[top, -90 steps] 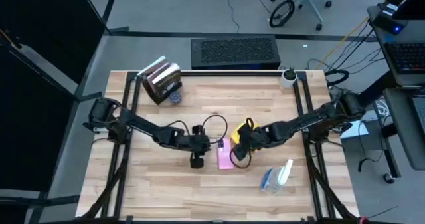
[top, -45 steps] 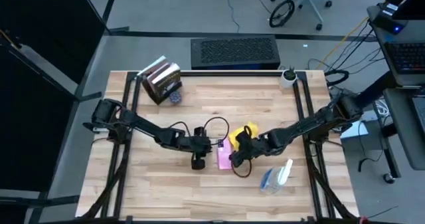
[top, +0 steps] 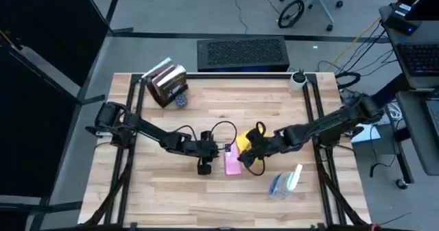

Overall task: Apply microfiber cloth
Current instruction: Wipe the back of the pink cellphone with a yellow microfiber cloth, then adjust the yellow microfiber cloth

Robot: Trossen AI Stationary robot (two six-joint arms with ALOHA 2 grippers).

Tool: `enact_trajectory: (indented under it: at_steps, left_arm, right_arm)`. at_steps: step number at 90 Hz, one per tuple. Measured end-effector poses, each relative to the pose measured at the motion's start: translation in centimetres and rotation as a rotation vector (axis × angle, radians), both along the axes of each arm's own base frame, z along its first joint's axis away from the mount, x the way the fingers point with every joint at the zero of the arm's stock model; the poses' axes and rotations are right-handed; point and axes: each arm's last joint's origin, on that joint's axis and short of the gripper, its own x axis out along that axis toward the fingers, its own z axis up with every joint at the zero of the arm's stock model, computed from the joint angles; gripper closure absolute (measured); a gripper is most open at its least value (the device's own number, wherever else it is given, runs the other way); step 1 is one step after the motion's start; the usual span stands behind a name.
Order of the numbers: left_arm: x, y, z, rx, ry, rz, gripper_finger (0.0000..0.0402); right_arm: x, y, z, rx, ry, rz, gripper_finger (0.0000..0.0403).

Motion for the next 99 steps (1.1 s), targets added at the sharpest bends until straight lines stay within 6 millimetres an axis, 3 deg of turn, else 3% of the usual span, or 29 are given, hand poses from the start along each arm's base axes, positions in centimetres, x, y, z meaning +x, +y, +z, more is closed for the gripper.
enact_trajectory:
  at_steps: [18,29,42,51,59,73,85,99]
  left_arm:
    - [0.0,0.0,0.0,0.0,0.0,0.0,0.0339]
    - [0.0,0.0,0.0,0.0,0.0,0.0,0.0339]
    - [0.0,0.0,0.0,0.0,0.001,0.0,0.0339]
    - [0.0,0.0,0.0,0.001,0.003,-0.001,0.0339]
    - [0.0,0.0,0.0,0.002,0.003,-0.001,0.0339]
    - [0.0,0.0,0.0,0.001,0.003,-0.001,0.0339]
    - [0.0,0.0,0.0,0.002,0.003,-0.002,0.0339]
    - [0.0,0.0,0.0,0.002,0.003,-0.002,0.0339]
  right_arm:
    - [1.2,0.4,-3.0,-0.031,0.083,0.033,0.0136]
    - [-0.4,-0.9,-3.6,-0.084,0.273,0.022,0.0136]
    - [-2.6,-2.7,-2.7,-0.14,0.429,-0.032,0.0136]
    - [-2.5,-3.4,-2.1,-0.194,0.381,-0.035,0.0136]
    - [-1.4,-3.6,-1.2,-0.224,0.235,-0.016,0.0136]
    - [1.4,-1.9,-0.1,-0.186,-0.074,0.154,0.0136]
    - [1.8,-0.2,-2.2,-0.136,-0.008,0.302,0.0136]
    - [2.0,0.4,-5.4,-0.135,0.151,0.32,0.0136]
